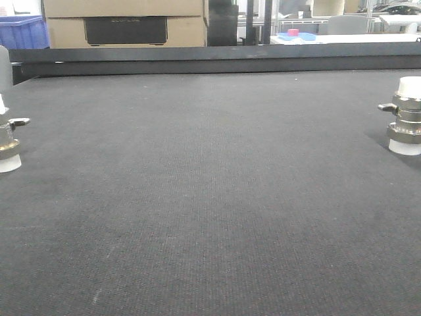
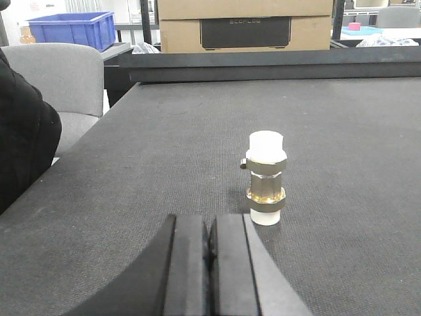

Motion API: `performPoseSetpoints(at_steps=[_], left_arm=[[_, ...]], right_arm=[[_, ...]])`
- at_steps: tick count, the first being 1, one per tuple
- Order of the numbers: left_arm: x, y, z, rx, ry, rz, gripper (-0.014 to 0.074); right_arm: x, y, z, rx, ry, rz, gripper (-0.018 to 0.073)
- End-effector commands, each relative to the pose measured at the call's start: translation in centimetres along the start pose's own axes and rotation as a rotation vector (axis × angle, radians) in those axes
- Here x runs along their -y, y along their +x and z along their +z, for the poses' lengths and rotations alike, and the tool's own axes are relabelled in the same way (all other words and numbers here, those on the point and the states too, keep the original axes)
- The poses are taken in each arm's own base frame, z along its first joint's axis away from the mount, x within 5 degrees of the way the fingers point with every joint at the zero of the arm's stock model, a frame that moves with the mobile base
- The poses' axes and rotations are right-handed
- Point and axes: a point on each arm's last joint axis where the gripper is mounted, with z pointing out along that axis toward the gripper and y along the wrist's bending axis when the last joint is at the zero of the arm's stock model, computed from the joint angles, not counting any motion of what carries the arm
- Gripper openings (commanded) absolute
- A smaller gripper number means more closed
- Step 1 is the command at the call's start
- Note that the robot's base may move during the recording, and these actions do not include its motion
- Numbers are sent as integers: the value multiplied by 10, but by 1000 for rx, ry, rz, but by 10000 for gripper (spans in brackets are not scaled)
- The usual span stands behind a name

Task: Place valve from conveyor to right shelf box
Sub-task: 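Move the left and right grippers down over the two silver valves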

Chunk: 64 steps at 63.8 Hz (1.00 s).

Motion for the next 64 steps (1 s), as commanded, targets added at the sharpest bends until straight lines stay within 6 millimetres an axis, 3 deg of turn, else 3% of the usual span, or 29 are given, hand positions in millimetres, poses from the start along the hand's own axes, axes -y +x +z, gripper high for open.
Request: performPoseSetpoints(at_steps=[1, 37, 64], left_arm=[[0, -2, 0, 24, -6, 14, -111], [-1, -4, -1, 44, -10, 43, -111], [-2, -29, -5, 321, -18, -43, -111]], right_arm=[[0, -2, 0, 25, 5, -9, -168], [1, -3, 0, 36, 7, -9, -168], [3, -16, -2, 173, 30, -9, -168]])
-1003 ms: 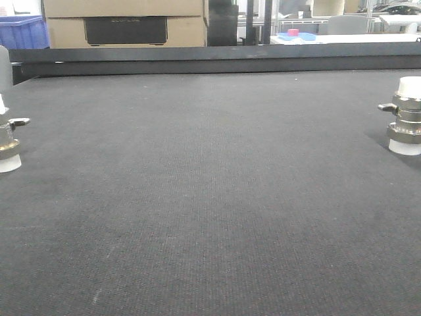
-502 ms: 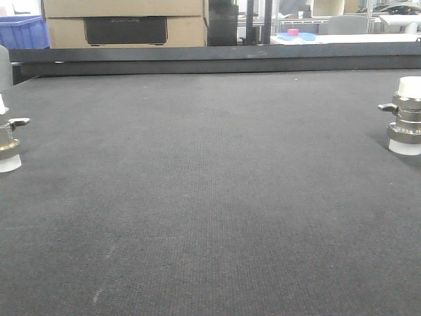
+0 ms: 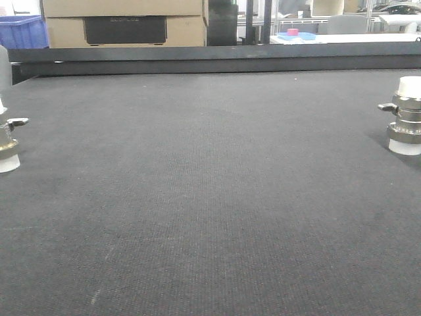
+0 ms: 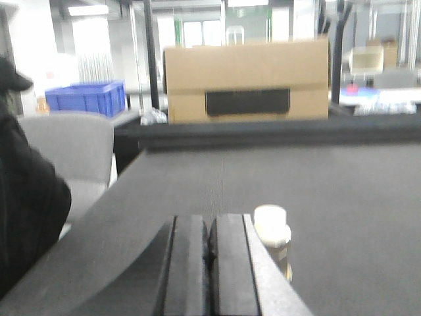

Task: Place valve from conveyor to right shelf box
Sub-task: 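Move the left and right grippers down over the two silver valves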

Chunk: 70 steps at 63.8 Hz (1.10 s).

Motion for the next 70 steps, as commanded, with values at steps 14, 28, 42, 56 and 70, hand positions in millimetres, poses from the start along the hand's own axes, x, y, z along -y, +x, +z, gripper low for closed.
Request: performPoseSetpoints(at_steps=[14, 28, 42, 56, 70], left_arm=[[-4, -50, -1, 134, -14, -112, -111], [-6, -112, 17, -24, 11, -107, 45], [-8, -141, 61, -131, 16, -107, 522], [-2, -149, 93, -210, 74, -103, 554], [13, -155, 131, -444, 172, -67, 554]], right_arm=[[2, -74, -14, 217, 6, -9, -164], [2, -144, -7, 193, -14, -12, 211], [3, -166, 39, 79, -17, -11, 566], [3, -144, 100, -111, -17, -9, 561], [-1, -137, 166, -456, -67, -7, 561]])
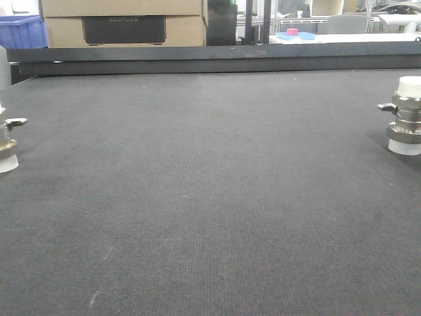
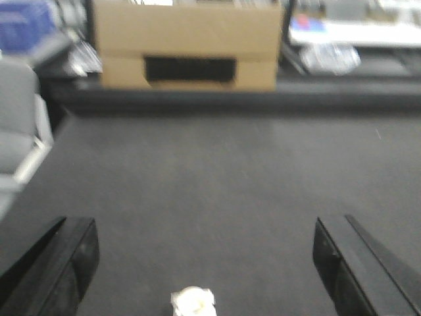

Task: Place valve from conveyor to right shelf box
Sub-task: 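Move the left and right grippers down over the two silver valves, then close the left and right grippers around the valve bodies below the T-handles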

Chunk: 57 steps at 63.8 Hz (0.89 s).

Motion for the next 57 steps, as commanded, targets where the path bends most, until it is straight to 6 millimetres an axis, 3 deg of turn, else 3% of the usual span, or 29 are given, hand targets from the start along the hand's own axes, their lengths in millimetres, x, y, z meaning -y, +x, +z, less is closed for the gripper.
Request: performPoseSetpoints(at_steps=[1, 15, 24, 30, 42, 57], left_arm=[[3, -8, 12, -95, 22, 3, 554], [6, -30, 53, -351, 39, 8, 554], [6, -28, 78, -518, 44, 9, 554], [7, -22, 98, -640, 48, 9, 554], [5, 9, 139, -902, 41, 17, 554], [3, 40, 174, -1019, 34, 24, 554]], right_arm=[[0, -13, 20, -105, -19, -10, 561], [-1, -46, 64, -379, -76, -15, 561], [-2, -49, 89, -594, -115, -18, 561], [-3, -43, 105, -707, -133, -17, 561], [-3, -14, 141, -869, -160, -31, 561], [-2, 13, 180, -893, -152, -22, 561]])
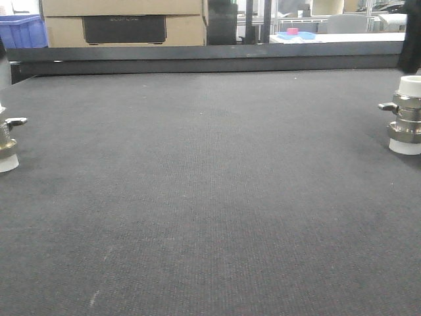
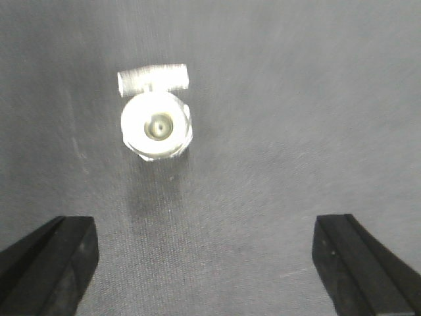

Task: Place valve from conveyor to right shelf box
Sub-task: 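Close the left and right grippers around the valve bodies below the T-handles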

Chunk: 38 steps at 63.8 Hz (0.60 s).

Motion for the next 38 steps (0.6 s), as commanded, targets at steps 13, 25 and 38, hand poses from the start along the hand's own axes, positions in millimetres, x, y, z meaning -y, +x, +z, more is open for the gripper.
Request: performPoseSetpoints(at_steps=[13, 25, 38], left_arm=[[-1, -10, 22, -25, -12, 1, 554], [-2, -11, 25, -30, -12, 1, 554], [-2, -11, 25, -32, -12, 1, 552]], right_arm=[[8, -14, 39, 13, 17, -3, 561], [1, -20, 62, 14, 11, -30, 561], [-3, -25, 71, 49, 20, -51, 561]])
